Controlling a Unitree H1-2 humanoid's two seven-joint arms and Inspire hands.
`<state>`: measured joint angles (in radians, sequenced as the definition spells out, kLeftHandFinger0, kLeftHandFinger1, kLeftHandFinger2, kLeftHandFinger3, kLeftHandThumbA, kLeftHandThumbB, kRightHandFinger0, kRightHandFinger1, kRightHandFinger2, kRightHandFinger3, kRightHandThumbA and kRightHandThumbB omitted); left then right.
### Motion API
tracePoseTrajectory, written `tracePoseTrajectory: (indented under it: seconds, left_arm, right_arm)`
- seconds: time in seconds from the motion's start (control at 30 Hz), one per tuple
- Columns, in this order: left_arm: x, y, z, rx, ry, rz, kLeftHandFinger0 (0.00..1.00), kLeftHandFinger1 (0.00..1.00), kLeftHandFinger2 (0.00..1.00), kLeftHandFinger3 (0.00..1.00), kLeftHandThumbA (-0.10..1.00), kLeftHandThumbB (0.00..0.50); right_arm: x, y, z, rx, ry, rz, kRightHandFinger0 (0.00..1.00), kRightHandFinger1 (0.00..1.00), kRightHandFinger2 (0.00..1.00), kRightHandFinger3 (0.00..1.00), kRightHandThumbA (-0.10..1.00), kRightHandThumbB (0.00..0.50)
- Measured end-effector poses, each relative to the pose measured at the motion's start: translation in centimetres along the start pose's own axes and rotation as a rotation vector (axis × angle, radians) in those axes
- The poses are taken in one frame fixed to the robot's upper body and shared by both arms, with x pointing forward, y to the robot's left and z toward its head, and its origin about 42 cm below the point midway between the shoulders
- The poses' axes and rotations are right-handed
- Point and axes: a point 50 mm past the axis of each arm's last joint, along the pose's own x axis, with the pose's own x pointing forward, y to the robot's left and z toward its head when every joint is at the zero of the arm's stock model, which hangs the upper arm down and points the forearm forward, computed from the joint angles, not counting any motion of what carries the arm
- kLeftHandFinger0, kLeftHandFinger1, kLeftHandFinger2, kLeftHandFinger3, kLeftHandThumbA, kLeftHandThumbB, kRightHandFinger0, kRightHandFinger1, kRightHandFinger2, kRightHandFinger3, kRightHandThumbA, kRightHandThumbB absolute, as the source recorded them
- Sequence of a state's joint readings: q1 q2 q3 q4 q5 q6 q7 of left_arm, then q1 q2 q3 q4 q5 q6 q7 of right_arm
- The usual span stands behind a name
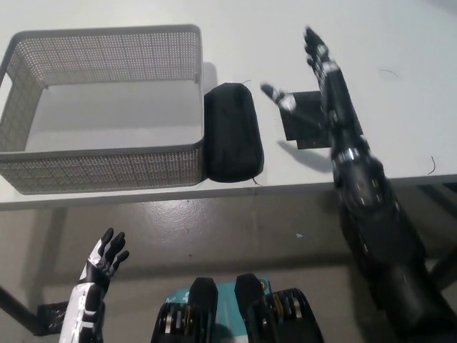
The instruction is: Use the right hand to push the pencil case on the right hand side to the container on the left side
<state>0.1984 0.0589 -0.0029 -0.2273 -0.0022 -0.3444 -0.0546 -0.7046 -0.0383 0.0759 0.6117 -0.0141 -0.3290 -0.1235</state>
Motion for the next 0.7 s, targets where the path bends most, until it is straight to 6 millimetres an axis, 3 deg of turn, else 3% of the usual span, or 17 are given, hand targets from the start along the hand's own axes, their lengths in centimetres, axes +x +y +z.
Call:
tracePoseTrajectory:
  seconds: [0.13,0.2,0.27,0.33,0.47,0.57,0.7]
  left_arm:
    - [0.4,0.2,-0.2,0.005,-0.002,0.003,1.0,1.0,1.0,1.0,1.0,0.13]
    - [0.7,0.5,-0.3,0.012,-0.002,0.004,1.0,1.0,1.0,1.0,1.0,0.141]
    - [1.0,0.8,-0.5,0.02,-0.001,0.003,1.0,1.0,1.0,1.0,1.0,0.134]
    - [1.3,1.2,-0.6,0.03,-0.005,0.008,1.0,1.0,1.0,1.0,1.0,0.142]
    - [2.0,2.1,-0.6,0.055,-0.016,0.024,1.0,1.0,1.0,1.0,1.0,0.102]
    - [2.5,2.9,-0.5,0.077,-0.029,0.041,1.0,1.0,1.0,1.0,1.0,0.094]
    - [3.2,3.9,-0.2,0.1,-0.048,0.071,1.0,1.0,1.0,1.0,1.0,0.062]
  right_arm:
    - [-4.6,-1.2,-1.2,0.012,0.016,-0.029,1.0,1.0,1.0,1.0,1.0,0.276]
    - [-7.3,-1.9,-1.6,0.014,0.022,-0.045,1.0,1.0,1.0,1.0,1.0,0.227]
    - [-9.7,-2.7,-1.7,0.01,0.023,-0.057,1.0,1.0,1.0,1.0,1.0,0.286]
    - [-12.6,-3.5,-1.7,0.003,0.029,-0.067,1.0,1.0,1.0,1.0,1.0,0.298]
    - [-17.6,-4.8,-1.0,0.003,0.035,-0.085,1.0,1.0,1.0,1.0,1.0,0.3]
    - [-20.9,-5.6,0.2,0.013,0.026,-0.091,1.0,1.0,1.0,1.0,1.0,0.266]
    - [-23.5,-6.4,1.4,0.032,0.016,-0.097,1.0,1.0,1.0,1.0,1.0,0.29]
